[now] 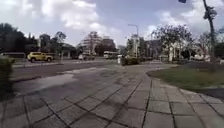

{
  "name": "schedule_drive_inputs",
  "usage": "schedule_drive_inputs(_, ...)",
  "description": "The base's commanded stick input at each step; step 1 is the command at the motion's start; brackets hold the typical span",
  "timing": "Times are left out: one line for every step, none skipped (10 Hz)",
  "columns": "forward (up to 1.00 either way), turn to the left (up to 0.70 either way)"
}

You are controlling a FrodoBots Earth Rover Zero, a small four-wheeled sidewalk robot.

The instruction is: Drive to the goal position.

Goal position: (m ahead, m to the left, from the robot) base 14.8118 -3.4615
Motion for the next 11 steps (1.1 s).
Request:
schedule_drive_inputs(0.70,0.00)
schedule_drive_inputs(0.70,0.00)
schedule_drive_inputs(0.70,0.00)
schedule_drive_inputs(0.70,0.00)
schedule_drive_inputs(0.70,0.00)
schedule_drive_inputs(0.70,0.00)
schedule_drive_inputs(0.70,0.00)
schedule_drive_inputs(0.70,0.00)
schedule_drive_inputs(0.70,0.00)
schedule_drive_inputs(0.70,0.00)
schedule_drive_inputs(0.70,0.00)
